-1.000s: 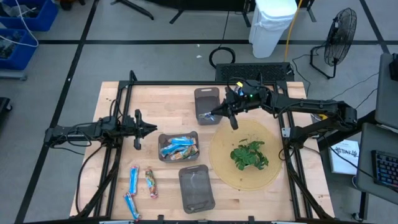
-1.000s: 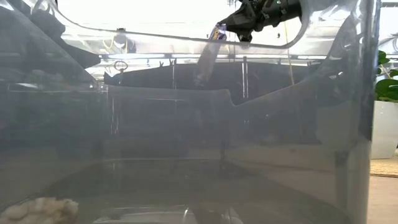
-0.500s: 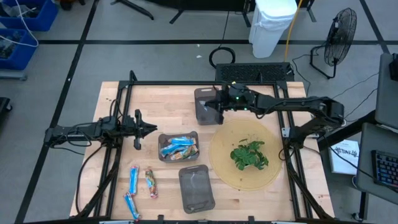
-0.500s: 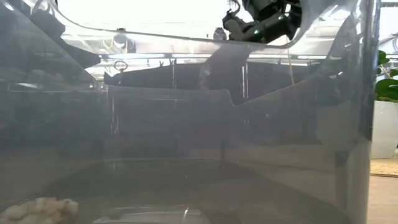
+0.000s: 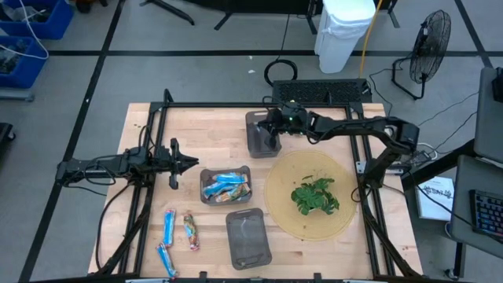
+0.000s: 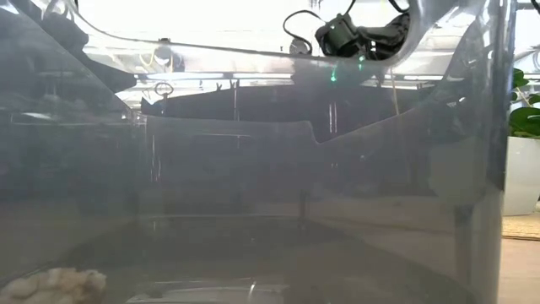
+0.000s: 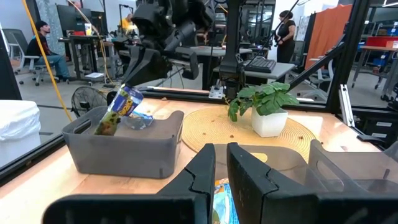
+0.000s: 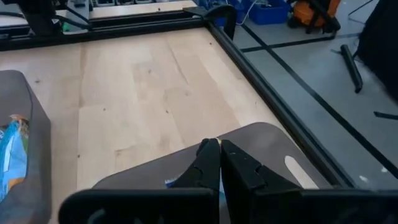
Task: Pick and place Granola Bars by type
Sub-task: Put the blue granola bar into the top black bin
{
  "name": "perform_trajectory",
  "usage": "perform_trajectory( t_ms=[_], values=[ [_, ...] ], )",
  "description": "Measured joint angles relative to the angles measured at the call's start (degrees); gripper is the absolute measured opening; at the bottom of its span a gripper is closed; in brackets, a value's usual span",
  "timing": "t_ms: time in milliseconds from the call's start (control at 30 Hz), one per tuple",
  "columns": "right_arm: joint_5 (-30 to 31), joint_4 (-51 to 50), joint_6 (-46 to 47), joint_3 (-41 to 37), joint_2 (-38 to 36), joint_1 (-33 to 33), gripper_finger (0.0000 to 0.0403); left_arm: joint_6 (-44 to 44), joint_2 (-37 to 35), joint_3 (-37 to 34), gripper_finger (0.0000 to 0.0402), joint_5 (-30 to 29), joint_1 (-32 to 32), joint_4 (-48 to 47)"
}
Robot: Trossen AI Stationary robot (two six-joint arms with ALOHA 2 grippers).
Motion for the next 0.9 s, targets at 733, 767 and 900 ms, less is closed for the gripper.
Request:
perform_trajectory(
  t_ms=[733,767,900],
  values=[
    [0.0,-1.0,1.1,0.0,-0.6,0.6,0.0076,0.0,0.0,0.0,0.0047,0.0,0.0,0.0],
    [0.2,-1.4,0.3,0.0,-1.4,0.6,0.0081,0.0,0.0,0.0,0.0047,0.0,0.0,0.0],
    [5.4,-4.2,0.0,0.0,-6.6,0.5,0.0088,0.0,0.0,0.0,0.0047,0.0,0.0,0.0]
  ],
)
